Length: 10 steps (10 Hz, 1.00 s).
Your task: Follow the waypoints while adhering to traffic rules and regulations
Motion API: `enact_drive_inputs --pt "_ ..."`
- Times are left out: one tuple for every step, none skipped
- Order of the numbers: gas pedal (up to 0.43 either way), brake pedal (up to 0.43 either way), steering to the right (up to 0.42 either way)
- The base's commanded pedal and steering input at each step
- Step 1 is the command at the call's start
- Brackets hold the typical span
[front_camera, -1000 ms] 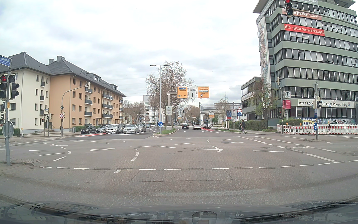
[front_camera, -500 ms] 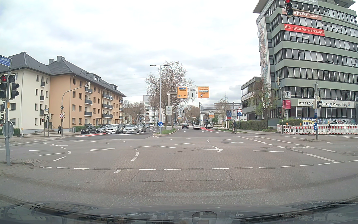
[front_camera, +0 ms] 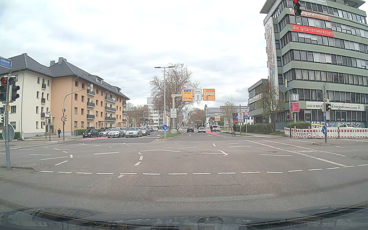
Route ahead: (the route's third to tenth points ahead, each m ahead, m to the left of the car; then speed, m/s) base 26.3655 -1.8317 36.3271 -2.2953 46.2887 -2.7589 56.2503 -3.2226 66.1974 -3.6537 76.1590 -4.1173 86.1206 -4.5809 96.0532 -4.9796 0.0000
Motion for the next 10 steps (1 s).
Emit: enact_drive_inputs --pt "0.0 0.201 -0.021" --pt "0.0 0.201 -0.02" --pt "0.0 0.201 -0.021" --pt "0.0 0.201 -0.021" --pt "0.0 0.189 -0.021" --pt "0.0 0.043 -0.021" --pt "0.0 0.0 -0.021" --pt "0.0 0.0 -0.022" --pt "0.0 0.0 -0.023" --pt "0.118 0.0 -0.022"
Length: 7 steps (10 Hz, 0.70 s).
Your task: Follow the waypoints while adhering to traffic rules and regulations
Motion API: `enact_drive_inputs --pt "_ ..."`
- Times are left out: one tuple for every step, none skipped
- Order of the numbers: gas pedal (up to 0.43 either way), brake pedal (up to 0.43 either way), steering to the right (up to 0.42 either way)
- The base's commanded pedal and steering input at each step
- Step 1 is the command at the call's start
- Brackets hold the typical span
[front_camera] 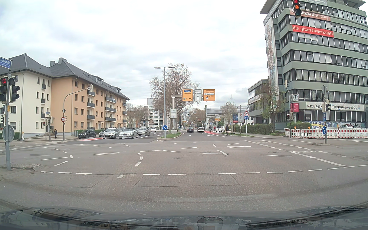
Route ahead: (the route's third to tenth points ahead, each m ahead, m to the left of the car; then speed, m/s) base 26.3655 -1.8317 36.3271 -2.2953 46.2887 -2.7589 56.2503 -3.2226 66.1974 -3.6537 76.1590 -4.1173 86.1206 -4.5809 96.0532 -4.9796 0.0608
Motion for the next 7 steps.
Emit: enact_drive_inputs --pt "0.287 0.0 -0.023" --pt "0.311 0.0 -0.023" --pt "0.358 0.0 -0.023" --pt "0.37 0.0 -0.023" --pt "0.37 0.0 -0.023" --pt "0.37 0.0 -0.023" --pt "0.37 0.0 -0.023"
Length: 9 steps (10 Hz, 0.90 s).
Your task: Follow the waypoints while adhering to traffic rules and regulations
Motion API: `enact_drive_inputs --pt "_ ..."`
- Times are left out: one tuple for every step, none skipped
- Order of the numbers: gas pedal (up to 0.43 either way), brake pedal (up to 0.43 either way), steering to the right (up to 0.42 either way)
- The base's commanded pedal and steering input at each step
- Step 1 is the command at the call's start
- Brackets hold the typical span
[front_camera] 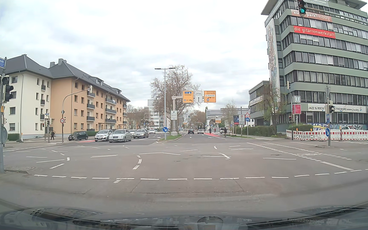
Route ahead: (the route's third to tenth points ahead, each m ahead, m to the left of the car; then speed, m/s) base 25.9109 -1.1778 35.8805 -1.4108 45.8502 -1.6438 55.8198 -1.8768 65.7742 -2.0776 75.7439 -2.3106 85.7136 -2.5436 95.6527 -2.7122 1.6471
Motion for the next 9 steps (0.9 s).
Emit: enact_drive_inputs --pt "0.37 0.0 -0.023" --pt "0.39 0.0 -0.023" --pt "0.39 0.0 -0.023" --pt "0.39 0.0 -0.023" --pt "0.39 0.0 -0.022" --pt "0.378 0.0 -0.019" --pt "0.378 0.0 -0.016" --pt "0.378 0.0 -0.015" --pt "0.37 0.0 -0.015"
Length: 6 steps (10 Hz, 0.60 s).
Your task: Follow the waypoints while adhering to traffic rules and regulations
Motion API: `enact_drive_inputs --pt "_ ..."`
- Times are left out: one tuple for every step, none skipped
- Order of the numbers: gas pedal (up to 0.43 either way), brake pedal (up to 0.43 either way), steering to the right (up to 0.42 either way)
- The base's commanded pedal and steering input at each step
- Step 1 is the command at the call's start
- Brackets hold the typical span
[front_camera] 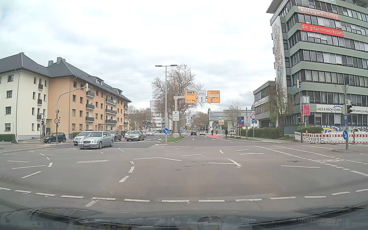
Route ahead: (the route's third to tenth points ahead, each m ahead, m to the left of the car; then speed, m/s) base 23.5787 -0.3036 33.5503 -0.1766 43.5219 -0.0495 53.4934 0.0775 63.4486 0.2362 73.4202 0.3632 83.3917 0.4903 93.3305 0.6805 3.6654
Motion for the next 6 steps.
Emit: enact_drive_inputs --pt "0.37 0.0 -0.015" --pt "0.358 0.0 -0.014" --pt "0.35 0.0 -0.009" --pt "0.35 0.0 -0.006" --pt "0.35 0.0 -0.006" --pt "0.35 0.0 -0.006"
